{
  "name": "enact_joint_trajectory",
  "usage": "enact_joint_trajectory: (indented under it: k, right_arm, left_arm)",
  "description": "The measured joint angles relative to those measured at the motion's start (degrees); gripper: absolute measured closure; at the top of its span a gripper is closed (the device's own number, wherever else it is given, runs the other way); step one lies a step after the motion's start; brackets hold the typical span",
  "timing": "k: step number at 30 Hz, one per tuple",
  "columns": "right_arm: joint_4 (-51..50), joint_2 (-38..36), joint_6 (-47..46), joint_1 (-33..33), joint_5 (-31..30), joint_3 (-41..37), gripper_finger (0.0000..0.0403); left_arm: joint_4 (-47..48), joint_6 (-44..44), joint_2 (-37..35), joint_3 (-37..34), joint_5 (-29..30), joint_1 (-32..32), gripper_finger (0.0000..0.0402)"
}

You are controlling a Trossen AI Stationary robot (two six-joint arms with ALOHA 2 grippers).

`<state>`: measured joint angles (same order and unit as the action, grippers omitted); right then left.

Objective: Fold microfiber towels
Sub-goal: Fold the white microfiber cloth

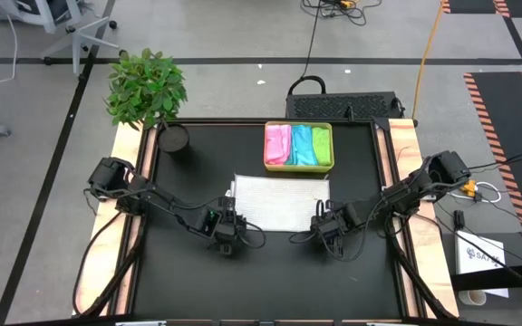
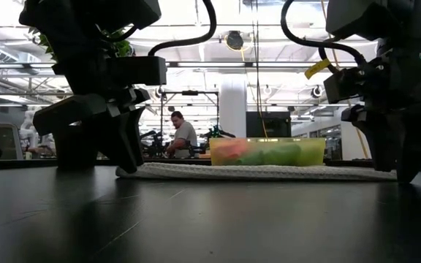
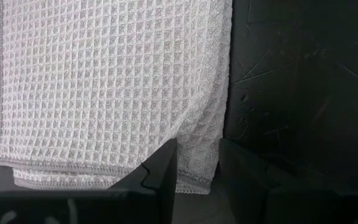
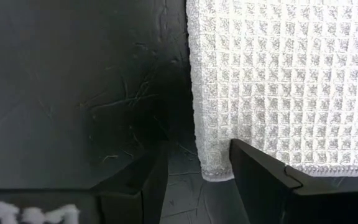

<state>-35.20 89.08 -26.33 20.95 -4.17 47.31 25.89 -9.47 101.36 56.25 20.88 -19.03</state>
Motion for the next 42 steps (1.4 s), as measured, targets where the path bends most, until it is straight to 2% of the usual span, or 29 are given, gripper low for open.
enact_joint_trajectory:
  k: [42]
  right_arm:
    - [1.07, -0.08, -0.8, 0.0, -0.56, -1.09, 0.0236]
  left_arm:
    - [0.01, -1.57, 0.0, 0.0, -0.01, 0.0, 0.0279]
